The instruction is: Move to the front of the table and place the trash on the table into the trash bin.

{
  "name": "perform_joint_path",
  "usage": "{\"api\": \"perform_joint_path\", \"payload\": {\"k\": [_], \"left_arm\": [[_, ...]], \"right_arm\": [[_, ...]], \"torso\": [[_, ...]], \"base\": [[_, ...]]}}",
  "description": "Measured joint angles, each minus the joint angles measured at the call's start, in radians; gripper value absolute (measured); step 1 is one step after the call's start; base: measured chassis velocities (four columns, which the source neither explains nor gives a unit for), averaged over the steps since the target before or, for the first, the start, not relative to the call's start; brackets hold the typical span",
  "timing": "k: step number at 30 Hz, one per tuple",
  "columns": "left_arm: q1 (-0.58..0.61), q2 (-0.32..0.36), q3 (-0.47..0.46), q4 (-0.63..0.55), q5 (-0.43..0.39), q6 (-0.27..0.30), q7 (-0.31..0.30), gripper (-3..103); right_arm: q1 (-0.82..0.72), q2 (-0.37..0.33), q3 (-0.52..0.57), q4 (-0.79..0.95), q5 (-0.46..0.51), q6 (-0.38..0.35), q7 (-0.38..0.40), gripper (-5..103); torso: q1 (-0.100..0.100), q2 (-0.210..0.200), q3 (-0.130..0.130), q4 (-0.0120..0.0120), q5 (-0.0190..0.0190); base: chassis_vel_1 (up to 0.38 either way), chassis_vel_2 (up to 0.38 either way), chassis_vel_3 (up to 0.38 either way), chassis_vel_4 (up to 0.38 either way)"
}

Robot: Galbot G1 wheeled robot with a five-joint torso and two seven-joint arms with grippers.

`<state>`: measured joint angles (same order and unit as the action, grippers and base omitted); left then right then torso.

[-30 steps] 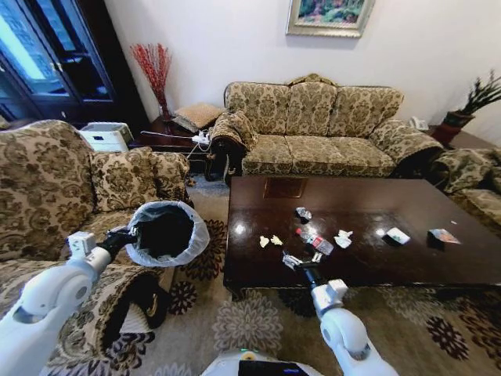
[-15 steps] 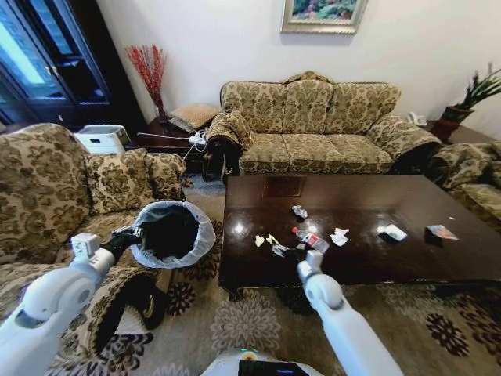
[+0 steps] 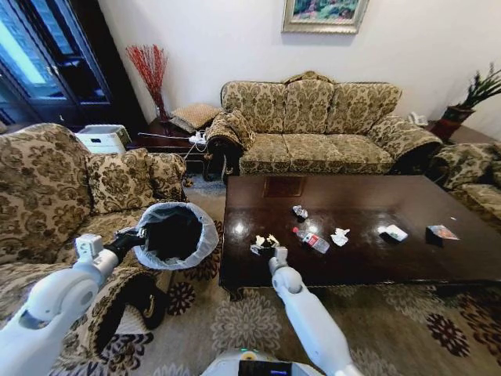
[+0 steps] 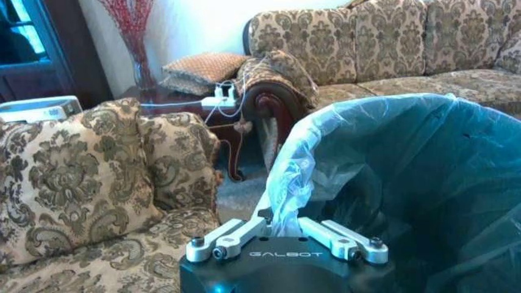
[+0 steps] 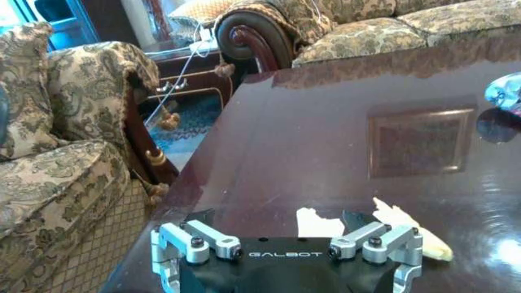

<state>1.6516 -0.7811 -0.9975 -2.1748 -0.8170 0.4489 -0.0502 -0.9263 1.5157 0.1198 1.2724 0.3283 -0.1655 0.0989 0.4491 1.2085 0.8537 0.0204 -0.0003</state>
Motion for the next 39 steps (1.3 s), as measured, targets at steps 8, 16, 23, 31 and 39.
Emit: {"api": "perform_joint_path", "payload": {"k": [8, 16, 23, 31, 39], "left_arm": [[-0.007, 0.013, 0.017, 0.009, 0.001, 0.0, 0.001, 1], [-0.013, 0.025, 0.023, 0.015, -0.006, 0.0, -0.002, 1], [-0.012, 0.022, 0.028, 0.016, -0.008, -0.001, -0.004, 1], [-0.016, 0.026, 0.029, 0.019, -0.008, -0.004, -0.007, 1], [-0.017, 0.026, 0.028, 0.019, -0.008, -0.005, -0.007, 1]], "right_arm": [[0.052, 0.06, 0.023, -0.103, -0.053, 0.02, 0.028, 96], [0.06, 0.075, 0.039, -0.137, -0.068, 0.016, 0.05, 90], [0.068, 0.084, 0.054, -0.164, -0.045, -0.011, 0.051, 65], [0.074, 0.09, 0.069, -0.173, -0.041, -0.019, 0.046, 32], [0.062, 0.084, 0.067, -0.16, -0.035, -0.024, 0.045, 5]], "torso": [[0.0, 0.0, 0.0, 0.0, 0.0002], [0.0, 0.0, 0.0, -0.0001, 0.0003], [0.0, 0.0, 0.0, -0.0001, 0.0002], [0.0, 0.0, 0.0, -0.0002, 0.0002], [0.0, 0.0, 0.0, 0.0, 0.0003]], "base": [[0.0, 0.0, 0.0, 0.0], [0.0, 0.0, 0.0, 0.0], [0.0, 0.0, 0.0, 0.0], [0.0, 0.0, 0.0, 0.0], [0.0, 0.0, 0.0, 0.0]]}}
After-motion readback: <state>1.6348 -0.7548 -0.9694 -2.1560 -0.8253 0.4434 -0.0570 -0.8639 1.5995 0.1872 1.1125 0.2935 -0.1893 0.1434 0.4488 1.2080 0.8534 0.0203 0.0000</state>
